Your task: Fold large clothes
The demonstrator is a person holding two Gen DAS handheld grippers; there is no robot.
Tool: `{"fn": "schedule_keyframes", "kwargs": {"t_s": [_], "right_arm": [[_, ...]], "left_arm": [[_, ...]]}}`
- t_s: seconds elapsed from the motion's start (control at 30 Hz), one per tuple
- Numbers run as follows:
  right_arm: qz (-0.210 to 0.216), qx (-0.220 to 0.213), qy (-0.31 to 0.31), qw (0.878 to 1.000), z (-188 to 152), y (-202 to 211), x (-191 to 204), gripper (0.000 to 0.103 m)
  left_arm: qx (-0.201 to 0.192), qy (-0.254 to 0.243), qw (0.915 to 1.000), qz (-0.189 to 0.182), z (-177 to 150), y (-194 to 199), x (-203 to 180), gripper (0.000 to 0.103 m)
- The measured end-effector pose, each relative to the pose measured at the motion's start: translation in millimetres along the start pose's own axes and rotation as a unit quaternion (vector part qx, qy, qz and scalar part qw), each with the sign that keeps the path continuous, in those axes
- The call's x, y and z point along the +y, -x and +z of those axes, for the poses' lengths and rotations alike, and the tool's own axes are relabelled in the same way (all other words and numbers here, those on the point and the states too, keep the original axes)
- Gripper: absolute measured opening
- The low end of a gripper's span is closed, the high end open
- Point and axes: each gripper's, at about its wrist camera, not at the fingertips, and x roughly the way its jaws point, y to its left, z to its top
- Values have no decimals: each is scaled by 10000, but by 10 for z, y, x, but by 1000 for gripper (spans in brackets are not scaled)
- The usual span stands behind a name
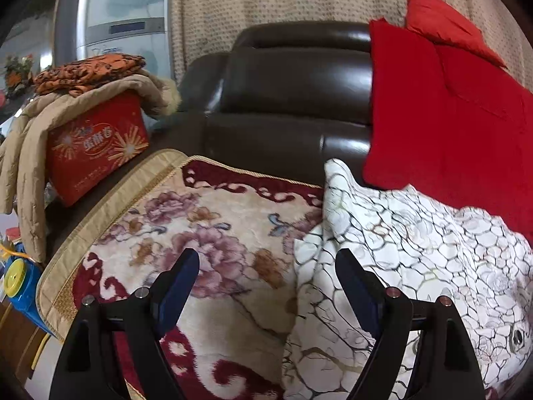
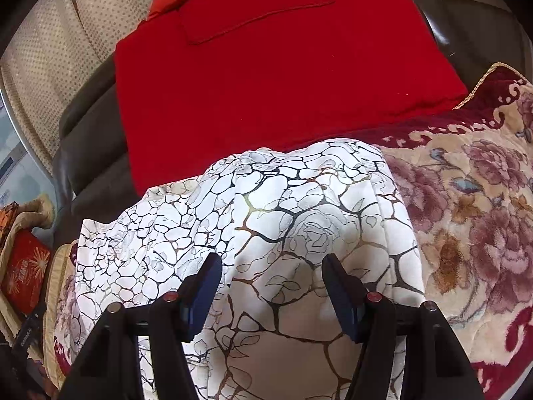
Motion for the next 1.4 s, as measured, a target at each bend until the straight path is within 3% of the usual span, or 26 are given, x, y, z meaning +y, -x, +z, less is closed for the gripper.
{"fn": "schedule_keyframes", "kwargs": {"t_s": [0.4, 0.87, 1.0, 1.17, 1.27, 1.4], "right_arm": [[48, 80, 78, 9999, -31, -86, 115, 66], [51, 127, 174, 9998, -70, -177, 252, 66], [-15, 155, 168, 9997, -72, -194, 232, 66], [-89, 220, -168, 9996, -44, -204, 53, 66], [-50, 55, -245, 9997, -30, -104, -6, 66], [53, -17, -423, 9991, -4, -15, -162, 66]], "left_arm": [[-309, 357, 9985, 277, 82, 155, 360, 84], [-238, 460, 9980, 371, 72, 101, 549, 84], [138, 242, 9996, 79, -1, -80, 404, 84], [663, -134, 9954, -676, -135, -263, 41, 84], [811, -334, 9927, -832, -208, -317, -151, 84], [1212, -752, 9879, -618, -346, -535, -390, 84]]}}
